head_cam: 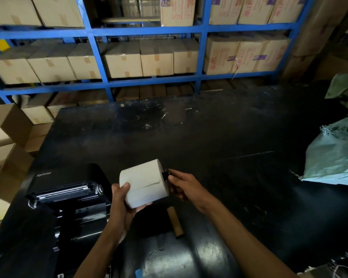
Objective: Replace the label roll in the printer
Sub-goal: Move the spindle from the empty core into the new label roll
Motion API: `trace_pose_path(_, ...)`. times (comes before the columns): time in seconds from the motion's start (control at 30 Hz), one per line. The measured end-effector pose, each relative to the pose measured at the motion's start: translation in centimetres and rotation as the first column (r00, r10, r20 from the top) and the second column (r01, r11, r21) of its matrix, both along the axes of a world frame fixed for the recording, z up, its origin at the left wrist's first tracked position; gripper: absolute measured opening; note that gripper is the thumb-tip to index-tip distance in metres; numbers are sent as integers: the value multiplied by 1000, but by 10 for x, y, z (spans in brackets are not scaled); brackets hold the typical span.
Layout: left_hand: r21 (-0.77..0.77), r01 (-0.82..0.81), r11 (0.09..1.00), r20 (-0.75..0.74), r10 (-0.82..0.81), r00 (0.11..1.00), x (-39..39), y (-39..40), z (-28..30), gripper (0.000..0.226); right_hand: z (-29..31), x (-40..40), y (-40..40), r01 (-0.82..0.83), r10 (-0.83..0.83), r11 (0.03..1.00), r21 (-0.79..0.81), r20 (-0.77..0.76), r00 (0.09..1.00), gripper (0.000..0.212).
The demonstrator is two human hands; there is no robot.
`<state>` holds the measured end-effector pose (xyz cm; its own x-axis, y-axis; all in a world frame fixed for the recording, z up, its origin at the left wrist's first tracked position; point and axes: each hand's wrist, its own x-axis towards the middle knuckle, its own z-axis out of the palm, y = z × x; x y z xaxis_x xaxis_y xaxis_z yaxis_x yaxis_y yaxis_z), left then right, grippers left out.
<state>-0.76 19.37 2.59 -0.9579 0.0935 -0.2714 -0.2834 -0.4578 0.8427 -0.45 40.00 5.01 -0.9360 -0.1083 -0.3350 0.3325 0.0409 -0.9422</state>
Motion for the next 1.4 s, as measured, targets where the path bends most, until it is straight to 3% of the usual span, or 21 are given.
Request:
trace_pose_path(0.13,-11,4,1000,1,-4,1000,0,-1,0,13,0,-2,1,-35,35,999,25,-31,999,21)
trace_pose_path(0.27,-4,5,1000,4,-5,1000,0,0,1,16,3,-2,-5,28,-26,999,26,-40,999,35)
trace_pose_path(0.57,84,-15,996,40,12,999,-1,4,6,17,-9,7,-25,142,-152,987,-80,-133,979,37)
trace_pose_path(0.77,47,4,999,16,-5,1000,-1,4,7,17,-12,7,-27,208,-227,964,-168,-102,969,41)
trace_pose_path(0.9,-15,35,999,-9,-35,999,-4,1,8,20,-5,8,-21,239,-242,970,-48,-88,966,50)
trace_pose_path(1.1,-191,98,977,-49,-109,993,-6,4,12,39,6,2,-23,146,-154,982,-121,-65,986,56)
trace_pose_path(1.27,-293,110,950,-118,-151,982,-7,9,14,35,-5,6,-32,183,-189,980,-82,-69,980,86)
trace_pose_path(1.4,-322,100,941,-183,-166,969,-7,8,17,54,3,6,-28,228,-232,930,-287,22,972,71)
